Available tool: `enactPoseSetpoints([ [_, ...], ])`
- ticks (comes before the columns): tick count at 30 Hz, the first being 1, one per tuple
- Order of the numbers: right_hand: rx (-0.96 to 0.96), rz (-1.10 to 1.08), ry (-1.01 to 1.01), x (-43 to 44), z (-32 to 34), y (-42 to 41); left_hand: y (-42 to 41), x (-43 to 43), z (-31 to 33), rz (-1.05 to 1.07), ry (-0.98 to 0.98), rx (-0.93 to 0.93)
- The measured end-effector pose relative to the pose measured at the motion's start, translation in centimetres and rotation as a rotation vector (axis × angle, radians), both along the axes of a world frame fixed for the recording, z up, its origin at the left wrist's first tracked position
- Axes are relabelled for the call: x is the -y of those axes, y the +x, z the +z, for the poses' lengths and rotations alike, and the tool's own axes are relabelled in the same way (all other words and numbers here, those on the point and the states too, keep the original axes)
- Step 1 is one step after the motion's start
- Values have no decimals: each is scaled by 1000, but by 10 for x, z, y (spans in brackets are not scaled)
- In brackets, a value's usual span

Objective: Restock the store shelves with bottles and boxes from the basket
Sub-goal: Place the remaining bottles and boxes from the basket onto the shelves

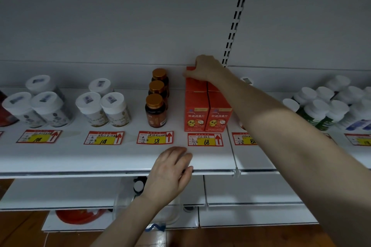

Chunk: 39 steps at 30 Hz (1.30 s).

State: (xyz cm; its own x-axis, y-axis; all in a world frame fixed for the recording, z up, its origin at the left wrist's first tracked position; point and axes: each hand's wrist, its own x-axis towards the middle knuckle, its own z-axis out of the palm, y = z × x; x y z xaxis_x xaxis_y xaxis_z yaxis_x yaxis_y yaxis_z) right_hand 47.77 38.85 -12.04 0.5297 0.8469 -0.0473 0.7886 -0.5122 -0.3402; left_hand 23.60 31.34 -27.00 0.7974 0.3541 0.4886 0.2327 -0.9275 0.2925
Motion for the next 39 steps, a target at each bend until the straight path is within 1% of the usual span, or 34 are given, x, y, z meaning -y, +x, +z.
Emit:
enactPoseSetpoints([
  [7, 39, -7, 16, 3, -4, 3, 1, 0, 2, 1, -7, -8],
  [14, 34, -87, 107, 20, -7, 11, 0, 1, 3, 11, -13, -29],
  [18, 43, -96, 248, 31, -5, 9, -1, 2, 6, 4, -37, -54],
  [22, 61, 4, 428, 49, 0, -4, -7, 4, 16, -54, -19, -52],
  [27, 157, 105, 536, 79, 1, -45, -30, 12, 30, -123, 103, -18],
  [30, 192, 118, 573, 97, -1, -78, -51, 15, 33, -158, 147, -13],
  [34, 159, 115, 658, 120, -13, -132, -97, 18, 31, -194, 142, -26],
  [37, 120, 101, 647, 143, -33, -179, -144, 16, 19, -190, 101, -58],
  [39, 58, 110, 601, 158, -52, -209, -174, 12, 6, -172, 92, -89],
])
